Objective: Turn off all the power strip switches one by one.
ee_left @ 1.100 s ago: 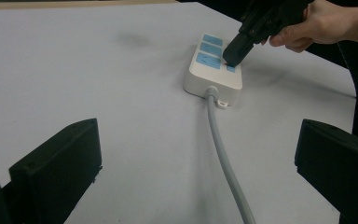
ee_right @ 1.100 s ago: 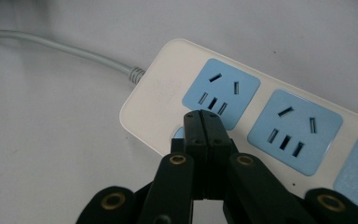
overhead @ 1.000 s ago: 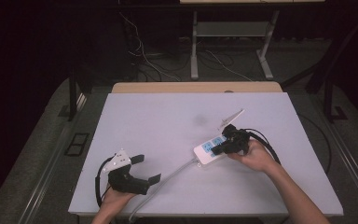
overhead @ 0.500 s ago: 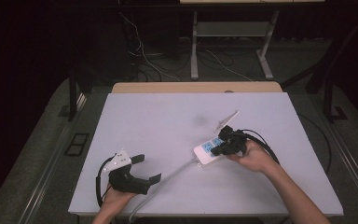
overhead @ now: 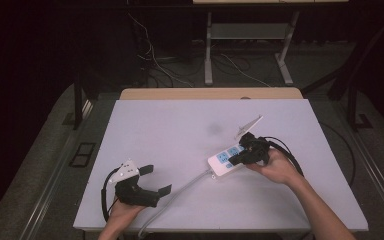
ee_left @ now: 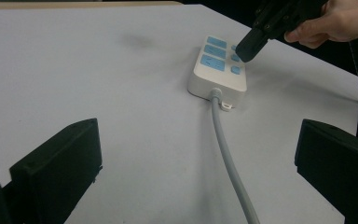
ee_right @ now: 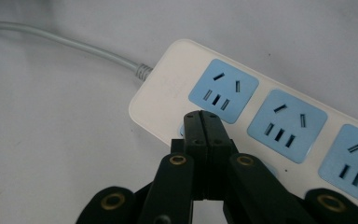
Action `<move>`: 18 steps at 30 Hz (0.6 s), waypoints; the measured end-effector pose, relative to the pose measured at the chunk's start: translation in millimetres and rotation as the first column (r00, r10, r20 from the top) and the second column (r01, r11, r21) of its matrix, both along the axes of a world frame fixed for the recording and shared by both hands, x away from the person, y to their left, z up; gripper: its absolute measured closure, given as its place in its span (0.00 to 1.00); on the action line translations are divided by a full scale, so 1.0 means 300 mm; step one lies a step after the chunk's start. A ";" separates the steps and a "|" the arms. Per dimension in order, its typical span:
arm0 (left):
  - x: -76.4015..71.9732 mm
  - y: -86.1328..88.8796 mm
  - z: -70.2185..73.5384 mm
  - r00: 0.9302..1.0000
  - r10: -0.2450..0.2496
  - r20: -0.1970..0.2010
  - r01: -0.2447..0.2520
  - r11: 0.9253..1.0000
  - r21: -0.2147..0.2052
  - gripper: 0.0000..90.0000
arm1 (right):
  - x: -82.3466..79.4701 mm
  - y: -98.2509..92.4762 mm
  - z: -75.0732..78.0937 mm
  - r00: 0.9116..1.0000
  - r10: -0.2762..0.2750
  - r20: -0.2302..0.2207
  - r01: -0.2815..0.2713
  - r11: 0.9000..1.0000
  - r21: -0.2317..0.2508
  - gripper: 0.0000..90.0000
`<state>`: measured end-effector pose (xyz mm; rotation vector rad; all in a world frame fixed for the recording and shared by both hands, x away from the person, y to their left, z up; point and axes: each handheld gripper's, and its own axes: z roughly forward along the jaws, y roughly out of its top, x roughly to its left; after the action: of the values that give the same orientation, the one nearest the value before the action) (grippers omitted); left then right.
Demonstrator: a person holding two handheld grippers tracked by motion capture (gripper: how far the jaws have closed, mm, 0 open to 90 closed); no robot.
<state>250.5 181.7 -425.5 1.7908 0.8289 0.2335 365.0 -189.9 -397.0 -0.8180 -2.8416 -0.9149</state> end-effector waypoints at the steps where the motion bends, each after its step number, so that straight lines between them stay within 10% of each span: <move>1: 0.000 -0.001 0.000 1.000 0.000 0.001 0.000 1.000 0.000 0.00 | -0.003 -0.003 0.006 1.000 -0.001 0.004 0.000 1.000 0.008 1.00; 9: -0.004 -0.001 0.003 1.000 0.002 0.004 -0.002 1.000 -0.004 0.00 | -0.029 -0.045 0.052 0.999 -0.035 0.030 0.034 0.998 0.052 0.96; 18: -0.005 0.002 0.005 1.000 0.010 0.009 -0.010 1.000 -0.009 0.00 | -0.092 -0.155 0.083 0.977 -0.200 0.066 0.188 0.970 0.154 0.57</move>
<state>249.1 182.4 -424.0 1.7762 0.8320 0.2439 337.3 -236.5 -372.2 -1.0791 -2.7544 -1.1923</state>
